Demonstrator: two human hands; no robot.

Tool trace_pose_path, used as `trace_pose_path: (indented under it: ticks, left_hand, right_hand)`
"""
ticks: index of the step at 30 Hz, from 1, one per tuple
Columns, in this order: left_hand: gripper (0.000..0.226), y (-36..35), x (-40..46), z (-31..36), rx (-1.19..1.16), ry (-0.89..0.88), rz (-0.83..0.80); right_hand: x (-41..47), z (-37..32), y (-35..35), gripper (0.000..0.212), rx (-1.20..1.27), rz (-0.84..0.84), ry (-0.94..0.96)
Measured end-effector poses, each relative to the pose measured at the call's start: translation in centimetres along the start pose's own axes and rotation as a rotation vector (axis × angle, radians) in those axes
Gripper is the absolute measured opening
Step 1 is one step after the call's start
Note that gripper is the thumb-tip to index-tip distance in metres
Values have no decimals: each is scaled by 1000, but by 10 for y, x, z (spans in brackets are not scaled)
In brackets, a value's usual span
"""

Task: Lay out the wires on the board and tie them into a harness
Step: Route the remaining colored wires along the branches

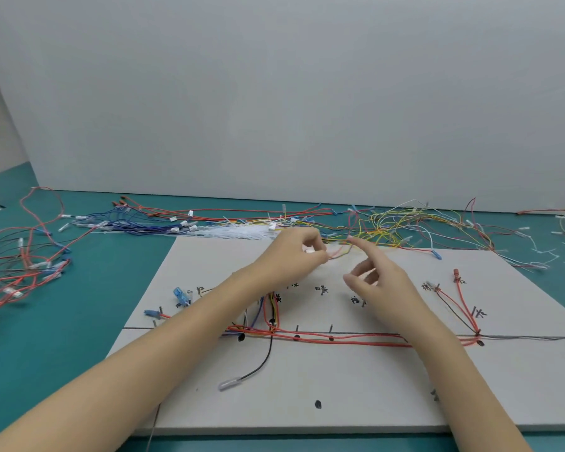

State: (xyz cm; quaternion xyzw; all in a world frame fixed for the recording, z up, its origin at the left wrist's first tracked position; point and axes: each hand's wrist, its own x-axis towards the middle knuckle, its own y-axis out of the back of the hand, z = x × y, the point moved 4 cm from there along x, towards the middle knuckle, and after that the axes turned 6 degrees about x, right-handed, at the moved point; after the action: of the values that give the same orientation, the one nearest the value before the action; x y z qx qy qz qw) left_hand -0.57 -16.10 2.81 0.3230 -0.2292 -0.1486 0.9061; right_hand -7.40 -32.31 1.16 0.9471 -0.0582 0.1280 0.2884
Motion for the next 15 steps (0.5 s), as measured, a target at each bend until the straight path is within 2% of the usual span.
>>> trace_pose_path:
  ticks: [2,5,7,9,10,13,15]
  left_hand:
    - [12,-9,-5,12,-34,-26,-57]
    - [26,-17,-12,25,-156,-78,-123]
    - [37,-19,-12,26,-322,-2,-141]
    - [28,-21,-8,17,-405,105,-91]
    - [24,-23,-5,12,-371,126,-68]
    - [45,-32,1,6,-192,59,-142]
    - [38,-38,2,10,-210,-14,-171]
  right_hand:
    - [0,-1,-7,59,-15,-65,2]
    - [2,-1,-3,37,-30,-16,63]
    - [3,-2,5,23,-57,75,79]
    - [2,-5,10,14,-23,134,67]
    - [1,-7,11,15,29,142,61]
    - [-6,-24,8,19,275,50,124]
    - [-10,-35,3,25,321,-22,170]
